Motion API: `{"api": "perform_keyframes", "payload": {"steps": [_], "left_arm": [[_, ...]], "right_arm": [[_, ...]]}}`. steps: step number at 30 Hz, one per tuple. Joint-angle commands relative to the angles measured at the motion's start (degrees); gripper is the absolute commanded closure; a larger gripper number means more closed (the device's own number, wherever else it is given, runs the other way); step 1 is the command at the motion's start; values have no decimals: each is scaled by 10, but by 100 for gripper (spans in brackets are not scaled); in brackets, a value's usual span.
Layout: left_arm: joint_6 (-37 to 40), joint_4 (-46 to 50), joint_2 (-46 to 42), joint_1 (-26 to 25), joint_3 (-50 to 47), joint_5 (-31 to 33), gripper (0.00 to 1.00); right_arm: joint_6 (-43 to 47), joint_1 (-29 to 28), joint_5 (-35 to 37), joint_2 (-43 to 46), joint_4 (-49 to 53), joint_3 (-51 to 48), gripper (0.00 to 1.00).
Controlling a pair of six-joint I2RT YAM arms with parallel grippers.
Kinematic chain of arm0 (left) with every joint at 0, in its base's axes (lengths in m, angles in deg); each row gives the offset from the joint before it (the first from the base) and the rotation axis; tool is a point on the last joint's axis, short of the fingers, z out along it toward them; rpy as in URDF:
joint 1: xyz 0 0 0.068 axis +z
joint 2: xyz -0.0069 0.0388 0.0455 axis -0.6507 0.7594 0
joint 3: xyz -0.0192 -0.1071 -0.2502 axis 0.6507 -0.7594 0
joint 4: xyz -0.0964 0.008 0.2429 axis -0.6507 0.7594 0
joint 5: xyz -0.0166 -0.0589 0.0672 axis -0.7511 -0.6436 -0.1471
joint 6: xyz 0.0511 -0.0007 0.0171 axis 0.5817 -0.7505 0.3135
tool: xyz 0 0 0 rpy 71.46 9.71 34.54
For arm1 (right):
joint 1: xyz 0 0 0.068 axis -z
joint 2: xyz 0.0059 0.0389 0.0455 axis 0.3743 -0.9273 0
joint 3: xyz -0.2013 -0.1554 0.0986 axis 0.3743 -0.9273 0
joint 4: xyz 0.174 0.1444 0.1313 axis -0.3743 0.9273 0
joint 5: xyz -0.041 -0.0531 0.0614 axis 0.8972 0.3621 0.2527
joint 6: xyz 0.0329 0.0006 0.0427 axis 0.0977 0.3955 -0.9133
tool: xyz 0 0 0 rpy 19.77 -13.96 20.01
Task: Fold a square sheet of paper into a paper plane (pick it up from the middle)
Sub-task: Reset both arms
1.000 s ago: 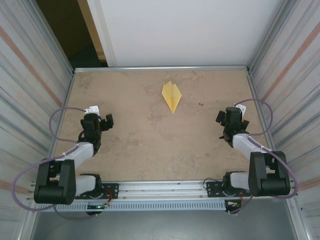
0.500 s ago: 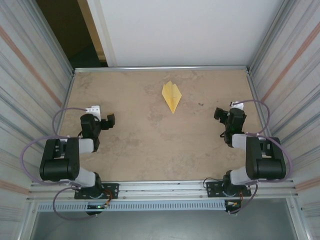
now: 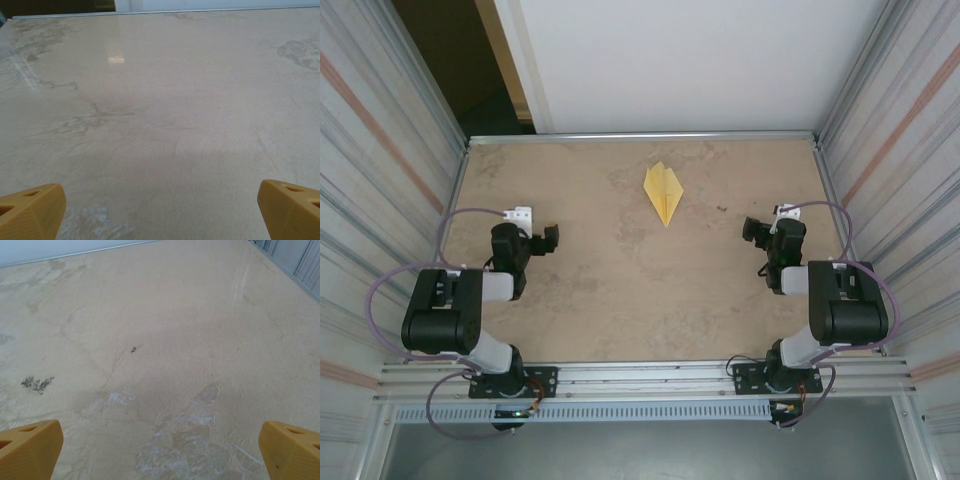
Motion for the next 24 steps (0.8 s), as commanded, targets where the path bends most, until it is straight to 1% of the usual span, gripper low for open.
{"api": "perform_keyframes", "payload": {"steps": [1, 2, 7, 9, 24], "left_arm": [[18, -3, -1, -2, 7, 13, 1], [17, 3, 0, 3, 9, 2, 1], [18, 2, 0, 2, 11, 2, 1], [15, 7, 1, 9, 12, -14, 1], [20, 9, 1, 10, 14, -27, 1]], "right_arm": [[16, -3, -6, -3, -19, -4, 1], [16, -3, -5, -3, -19, -4, 1], [16, -3, -5, -3, -19, -3, 1], [16, -3, -5, -4, -19, -3, 1], [15, -3, -5, -3, -19, -4, 1]]}}
